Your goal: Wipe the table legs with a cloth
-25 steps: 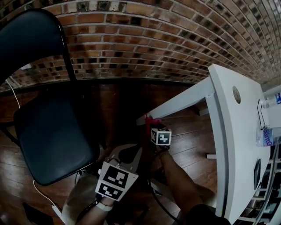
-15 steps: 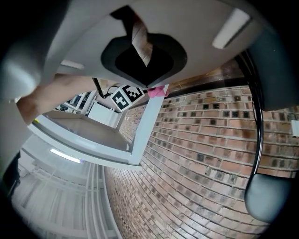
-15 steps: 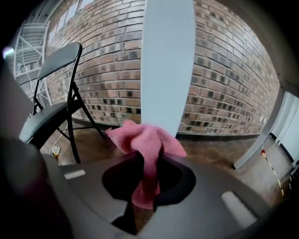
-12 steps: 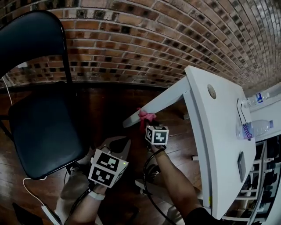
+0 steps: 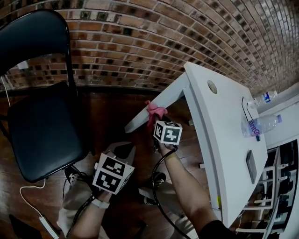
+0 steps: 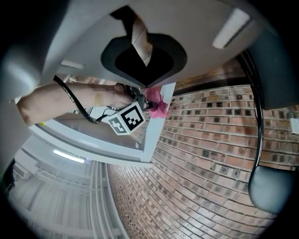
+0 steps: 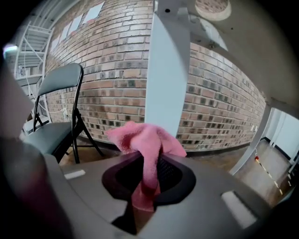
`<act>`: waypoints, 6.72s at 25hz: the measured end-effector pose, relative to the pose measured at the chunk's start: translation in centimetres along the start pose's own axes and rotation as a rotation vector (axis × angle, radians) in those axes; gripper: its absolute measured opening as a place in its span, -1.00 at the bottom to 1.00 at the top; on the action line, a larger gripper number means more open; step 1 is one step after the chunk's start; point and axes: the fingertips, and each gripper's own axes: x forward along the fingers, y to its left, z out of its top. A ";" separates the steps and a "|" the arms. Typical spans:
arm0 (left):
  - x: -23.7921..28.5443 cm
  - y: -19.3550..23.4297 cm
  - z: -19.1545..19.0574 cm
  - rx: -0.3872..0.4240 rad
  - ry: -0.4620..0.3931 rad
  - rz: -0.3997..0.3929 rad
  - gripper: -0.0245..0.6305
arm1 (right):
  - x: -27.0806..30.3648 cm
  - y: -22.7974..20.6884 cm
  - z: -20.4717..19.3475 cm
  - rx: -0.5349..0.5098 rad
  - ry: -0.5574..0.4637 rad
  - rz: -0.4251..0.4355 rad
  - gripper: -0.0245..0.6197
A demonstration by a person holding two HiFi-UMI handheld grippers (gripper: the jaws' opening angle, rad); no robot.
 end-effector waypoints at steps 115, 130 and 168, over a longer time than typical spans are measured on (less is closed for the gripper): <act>-12.0 -28.7 -17.2 0.372 0.027 -0.416 -0.93 | -41.9 2.4 -26.0 0.560 -0.094 0.031 -0.77; -10.8 -28.9 -18.7 0.397 0.110 -0.436 -0.93 | -38.2 3.7 -30.5 0.519 0.027 0.023 -0.77; -10.6 -28.1 -18.5 0.400 0.126 -0.414 -0.93 | -32.0 4.7 -36.8 0.522 0.178 0.023 -0.77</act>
